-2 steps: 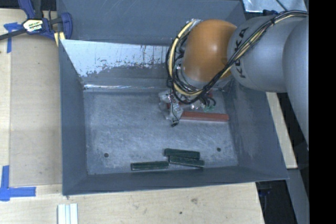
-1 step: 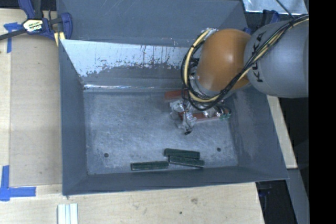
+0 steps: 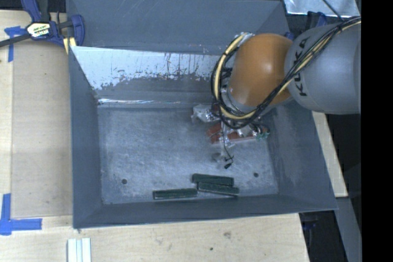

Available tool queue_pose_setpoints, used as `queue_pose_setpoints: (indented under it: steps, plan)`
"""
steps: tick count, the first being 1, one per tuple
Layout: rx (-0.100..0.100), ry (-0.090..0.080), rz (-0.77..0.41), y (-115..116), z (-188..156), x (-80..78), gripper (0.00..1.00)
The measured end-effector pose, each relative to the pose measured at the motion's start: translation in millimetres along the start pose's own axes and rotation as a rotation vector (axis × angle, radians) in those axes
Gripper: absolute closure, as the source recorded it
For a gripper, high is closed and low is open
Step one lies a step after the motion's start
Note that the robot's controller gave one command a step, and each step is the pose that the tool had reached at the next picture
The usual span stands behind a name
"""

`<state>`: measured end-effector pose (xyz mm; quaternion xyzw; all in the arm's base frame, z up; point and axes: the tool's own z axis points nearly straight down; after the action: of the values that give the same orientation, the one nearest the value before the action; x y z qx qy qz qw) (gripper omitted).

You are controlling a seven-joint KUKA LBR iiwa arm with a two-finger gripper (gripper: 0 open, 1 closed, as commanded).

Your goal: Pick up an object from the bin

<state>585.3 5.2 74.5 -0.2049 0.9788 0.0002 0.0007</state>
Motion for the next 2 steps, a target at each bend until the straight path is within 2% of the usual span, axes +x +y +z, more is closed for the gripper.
queue_pose_setpoints:
  steps: [1, 2]
  plan:
    - [0.006, -0.003, -0.002, -69.1, -15.3, 16.2, 0.00]
    - [0.001, -0.002, -0.005, -64.1, -14.2, 14.7, 1.00]
